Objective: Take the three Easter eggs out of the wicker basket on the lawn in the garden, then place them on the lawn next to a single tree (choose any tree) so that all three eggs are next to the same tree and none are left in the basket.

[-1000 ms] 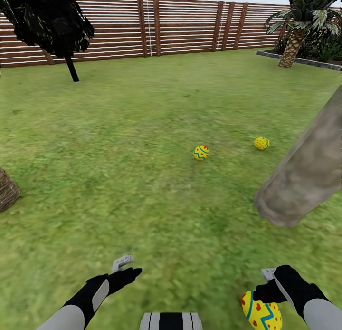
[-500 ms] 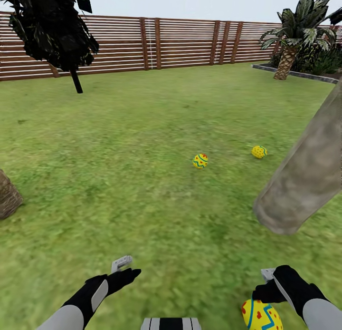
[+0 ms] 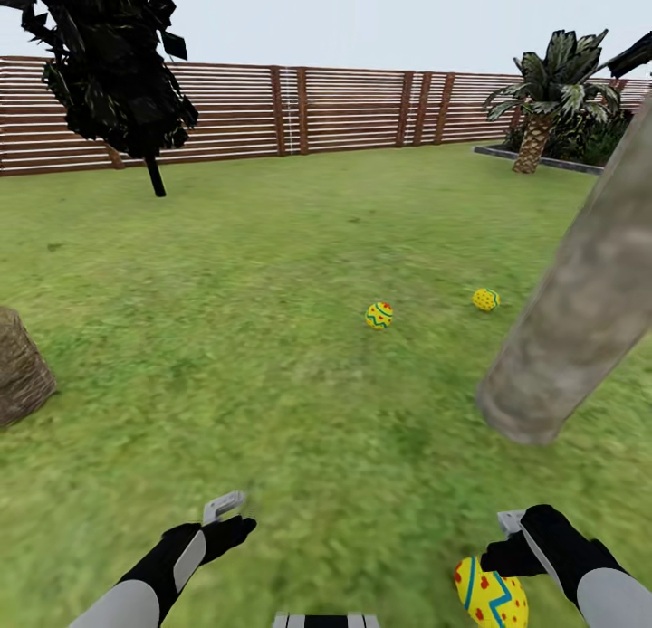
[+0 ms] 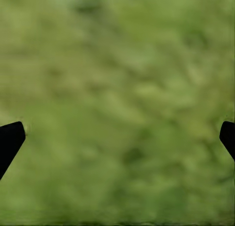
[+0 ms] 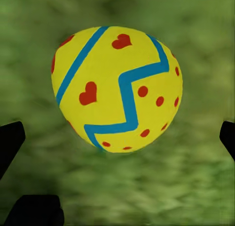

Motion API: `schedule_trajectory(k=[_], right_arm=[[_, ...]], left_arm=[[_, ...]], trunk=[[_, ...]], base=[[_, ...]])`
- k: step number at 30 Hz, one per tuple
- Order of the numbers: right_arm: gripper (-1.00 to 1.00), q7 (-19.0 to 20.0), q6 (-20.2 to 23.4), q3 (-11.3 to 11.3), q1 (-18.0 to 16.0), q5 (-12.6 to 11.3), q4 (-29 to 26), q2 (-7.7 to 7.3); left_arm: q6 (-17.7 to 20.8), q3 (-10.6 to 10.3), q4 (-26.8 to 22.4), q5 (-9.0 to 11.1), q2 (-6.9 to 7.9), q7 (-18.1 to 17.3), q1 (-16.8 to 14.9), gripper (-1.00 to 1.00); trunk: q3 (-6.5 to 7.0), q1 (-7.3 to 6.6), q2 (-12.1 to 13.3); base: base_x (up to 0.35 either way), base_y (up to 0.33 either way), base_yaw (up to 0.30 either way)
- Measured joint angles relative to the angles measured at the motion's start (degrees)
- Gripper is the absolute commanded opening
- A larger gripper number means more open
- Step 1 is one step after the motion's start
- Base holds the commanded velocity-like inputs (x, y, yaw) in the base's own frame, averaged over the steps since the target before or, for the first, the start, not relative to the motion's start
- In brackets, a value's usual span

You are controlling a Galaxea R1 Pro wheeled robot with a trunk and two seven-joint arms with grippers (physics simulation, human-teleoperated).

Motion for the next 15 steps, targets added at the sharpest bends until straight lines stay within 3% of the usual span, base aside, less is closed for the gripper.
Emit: schedule_trajectory(k=[15], right_arm=[[1.00,0.00,0.00,0.01,0.00,0.00,0.00,0.00]], left_arm=[[0.04,0.02,-0.32,0.13,0.33,-0.40,0.01,1.00]], trunk=[[3.33,-0.39,0.20]], base=[[-0.349,0.000,0.000]])
